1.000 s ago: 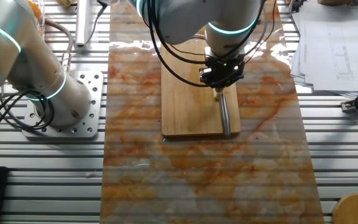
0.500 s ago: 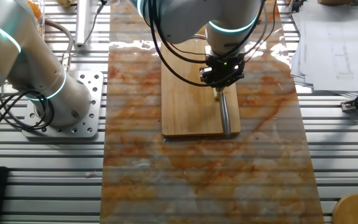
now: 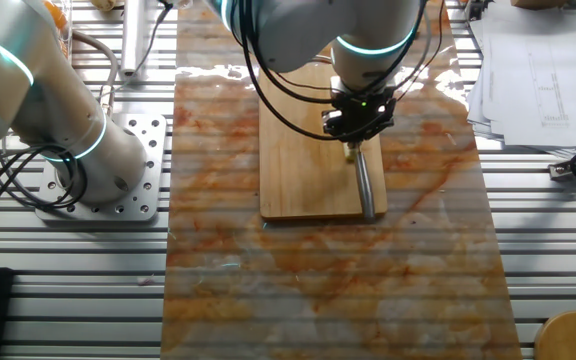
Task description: Chop the scallions
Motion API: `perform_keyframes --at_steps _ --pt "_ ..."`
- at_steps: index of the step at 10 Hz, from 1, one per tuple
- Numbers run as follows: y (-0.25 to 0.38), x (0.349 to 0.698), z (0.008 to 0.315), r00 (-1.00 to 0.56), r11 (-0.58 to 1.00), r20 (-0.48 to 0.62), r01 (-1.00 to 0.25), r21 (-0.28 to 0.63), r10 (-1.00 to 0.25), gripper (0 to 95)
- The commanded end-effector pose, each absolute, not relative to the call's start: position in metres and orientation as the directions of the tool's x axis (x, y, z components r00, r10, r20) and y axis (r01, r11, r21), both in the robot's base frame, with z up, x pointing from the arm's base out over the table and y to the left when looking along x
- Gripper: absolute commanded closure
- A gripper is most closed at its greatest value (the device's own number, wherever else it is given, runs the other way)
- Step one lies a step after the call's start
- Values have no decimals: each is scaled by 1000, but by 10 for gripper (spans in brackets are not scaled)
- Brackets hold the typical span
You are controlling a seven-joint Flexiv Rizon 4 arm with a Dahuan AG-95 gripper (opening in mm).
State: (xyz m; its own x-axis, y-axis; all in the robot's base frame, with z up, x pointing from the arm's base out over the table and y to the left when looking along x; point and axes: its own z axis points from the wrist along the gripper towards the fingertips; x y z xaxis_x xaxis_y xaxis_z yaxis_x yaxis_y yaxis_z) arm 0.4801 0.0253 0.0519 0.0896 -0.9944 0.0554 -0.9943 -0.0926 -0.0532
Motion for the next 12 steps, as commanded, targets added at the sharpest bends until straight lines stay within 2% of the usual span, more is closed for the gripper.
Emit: perform_keyframes --at_steps 1,5,10,12 --pt "24 480 34 64 -66 42 -997 -40 -997 950" --pt "34 474 59 43 -43 53 -999 -8 -998 950" --pt "34 474 60 35 -34 34 -999 5 -999 950" --pt "31 475 52 51 -51 61 -999 1 -997 950"
